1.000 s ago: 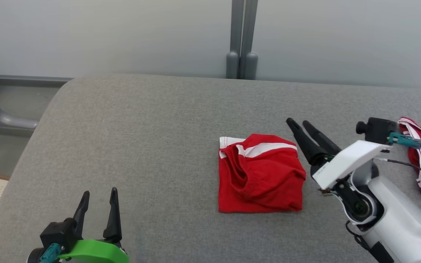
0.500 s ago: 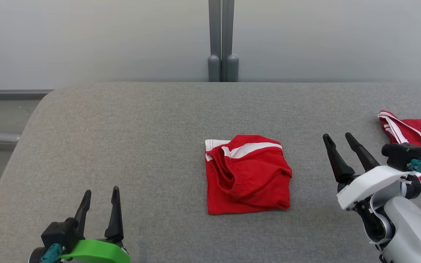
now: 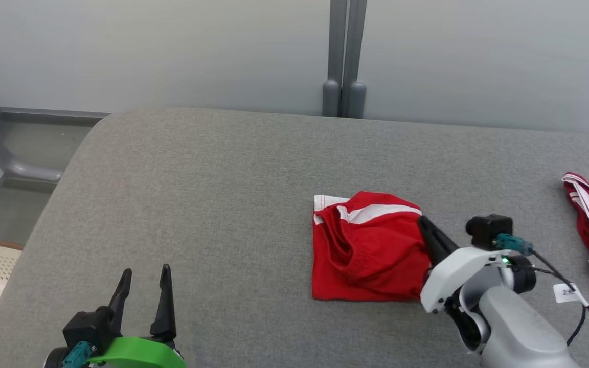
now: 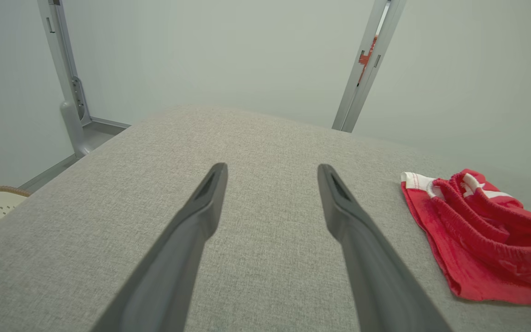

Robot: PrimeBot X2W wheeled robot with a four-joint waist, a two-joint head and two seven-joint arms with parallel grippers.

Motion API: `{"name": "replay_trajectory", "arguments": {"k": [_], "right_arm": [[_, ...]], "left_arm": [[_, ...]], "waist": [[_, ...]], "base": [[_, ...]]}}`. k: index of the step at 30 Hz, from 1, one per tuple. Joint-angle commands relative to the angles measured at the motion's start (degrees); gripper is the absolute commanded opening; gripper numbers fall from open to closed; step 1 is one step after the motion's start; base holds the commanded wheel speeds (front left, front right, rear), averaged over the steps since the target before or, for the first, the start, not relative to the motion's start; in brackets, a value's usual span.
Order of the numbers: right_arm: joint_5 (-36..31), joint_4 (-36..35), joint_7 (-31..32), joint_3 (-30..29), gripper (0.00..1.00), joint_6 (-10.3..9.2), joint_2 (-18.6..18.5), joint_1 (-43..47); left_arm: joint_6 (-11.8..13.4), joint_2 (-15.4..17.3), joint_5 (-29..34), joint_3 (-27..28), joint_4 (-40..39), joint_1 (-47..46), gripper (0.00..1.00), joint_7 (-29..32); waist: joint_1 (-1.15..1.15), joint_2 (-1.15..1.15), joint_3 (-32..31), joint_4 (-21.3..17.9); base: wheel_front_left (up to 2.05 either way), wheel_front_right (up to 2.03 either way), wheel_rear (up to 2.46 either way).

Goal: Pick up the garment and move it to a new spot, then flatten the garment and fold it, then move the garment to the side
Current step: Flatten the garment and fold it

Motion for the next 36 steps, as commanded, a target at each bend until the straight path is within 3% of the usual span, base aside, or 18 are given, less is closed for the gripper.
{"name": "replay_trajectory", "arguments": {"k": [1,9,16,24,31,36], "right_arm": [[-0.12,1.31,0.29,0.78,0.00,0.03,1.04,-0.44],[3.16,8.27,2.07,6.67,0.00,0.03,5.82,-1.92],[6.27,10.10,0.95,13.42,0.00,0.03,6.97,-4.46],[14.48,4.82,-1.09,22.77,0.00,0.03,6.98,-5.88],[16.51,0.05,-3.10,23.14,0.00,0.03,4.24,-7.29],[12.86,-7.55,-3.09,17.08,0.00,0.03,-0.21,-5.15]], "left_arm": [[-0.28,0.23,-0.20,-0.18,0.08,0.15,1.00,-0.06],[0.17,0.76,-0.50,-0.26,0.64,-0.42,1.00,0.50],[0.46,1.31,-0.66,-0.31,0.13,-1.44,1.00,0.47],[0.72,1.49,-1.04,-0.42,0.59,-1.34,1.00,0.37],[1.20,1.64,-1.46,-0.05,-0.02,0.09,1.00,0.23],[1.60,1.70,-1.65,0.33,-0.66,0.57,1.00,0.14]], "waist": [[0.00,0.00,0.04,1.73],[0.00,0.00,0.98,5.09],[0.00,0.00,2.27,6.14],[0.00,0.00,1.87,4.59],[0.00,0.00,0.60,1.01],[0.00,0.00,-0.12,-1.72]], "base": [[0.00,0.00,0.00],[0.00,0.00,0.00],[0.00,0.00,0.00],[0.00,0.00,0.00],[0.00,0.00,0.00],[0.00,0.00,0.00]]}}
